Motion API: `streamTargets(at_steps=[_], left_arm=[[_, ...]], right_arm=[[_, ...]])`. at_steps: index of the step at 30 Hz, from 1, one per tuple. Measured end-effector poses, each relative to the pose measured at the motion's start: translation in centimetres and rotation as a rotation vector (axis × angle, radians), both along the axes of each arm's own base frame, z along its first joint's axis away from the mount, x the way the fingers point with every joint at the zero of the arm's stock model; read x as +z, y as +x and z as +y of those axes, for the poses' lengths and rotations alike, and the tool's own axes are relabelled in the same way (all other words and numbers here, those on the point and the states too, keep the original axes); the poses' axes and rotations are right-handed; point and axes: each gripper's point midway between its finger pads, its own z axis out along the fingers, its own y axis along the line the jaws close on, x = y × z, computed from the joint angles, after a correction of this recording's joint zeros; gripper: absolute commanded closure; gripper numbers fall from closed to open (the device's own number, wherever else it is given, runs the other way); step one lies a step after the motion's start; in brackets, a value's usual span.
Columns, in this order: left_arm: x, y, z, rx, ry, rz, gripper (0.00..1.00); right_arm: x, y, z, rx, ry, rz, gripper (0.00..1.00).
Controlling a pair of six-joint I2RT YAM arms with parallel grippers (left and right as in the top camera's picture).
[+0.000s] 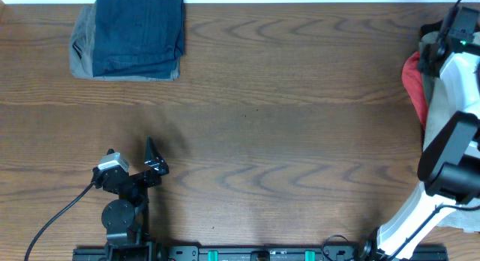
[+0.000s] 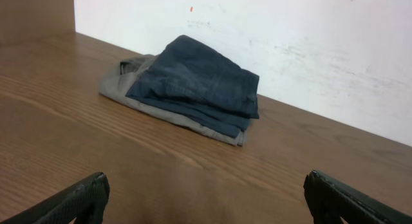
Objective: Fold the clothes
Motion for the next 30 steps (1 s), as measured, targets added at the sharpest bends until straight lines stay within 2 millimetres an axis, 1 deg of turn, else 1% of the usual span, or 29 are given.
streamTargets(at_steps=[1, 3, 4, 5, 9, 12, 14, 15, 17, 20, 30], left_arm=[[0.0, 0.0, 0.0, 0.0, 0.0, 0.0, 0.02], [0.0, 0.0, 0.0, 0.0, 0.0, 0.0, 0.02], [0.0, 0.0, 0.0, 0.0, 0.0, 0.0, 0.02], [0.0, 0.0, 0.0, 0.0, 0.0, 0.0, 0.02], [0.0, 0.0, 0.0, 0.0, 0.0, 0.0, 0.02], [0.0, 0.0, 0.0, 0.0, 0.0, 0.0, 0.02], [0.0, 0.0, 0.0, 0.0, 0.0, 0.0, 0.02], [0.0, 0.0, 0.0, 0.0, 0.0, 0.0, 0.02], [0.0, 0.0, 0.0, 0.0, 0.0, 0.0, 0.02], [0.0, 0.0, 0.0, 0.0, 0.0, 0.0, 0.02], [0.0, 0.0, 0.0, 0.0, 0.0, 0.0, 0.02]], right_arm=[[-0.8, 0.0, 0.1, 0.006, 0.005, 0.017, 0.72], [-2.5, 0.1, 0.1, 0.012, 0.015, 0.044, 0.46], [-3.3, 0.1, 0.1, 0.012, 0.021, 0.055, 0.34], [-3.9, 0.1, 0.2, 0.014, 0.025, 0.064, 0.3], [-6.0, 0.2, 0.2, 0.024, 0.034, 0.093, 0.25], [-7.3, 0.1, 0.2, 0.028, 0.041, 0.115, 0.18], [-7.9, 0.1, 0.3, 0.032, 0.042, 0.126, 0.14], [-8.4, 0.0, 0.3, 0.036, 0.042, 0.137, 0.13], [-8.2, 0.3, 0.0, 0.041, 0.027, 0.133, 0.13], [-8.3, 0.5, -0.3, 0.037, 0.011, 0.133, 0.18], [-8.3, 0.5, -0.3, 0.035, 0.01, 0.131, 0.23]])
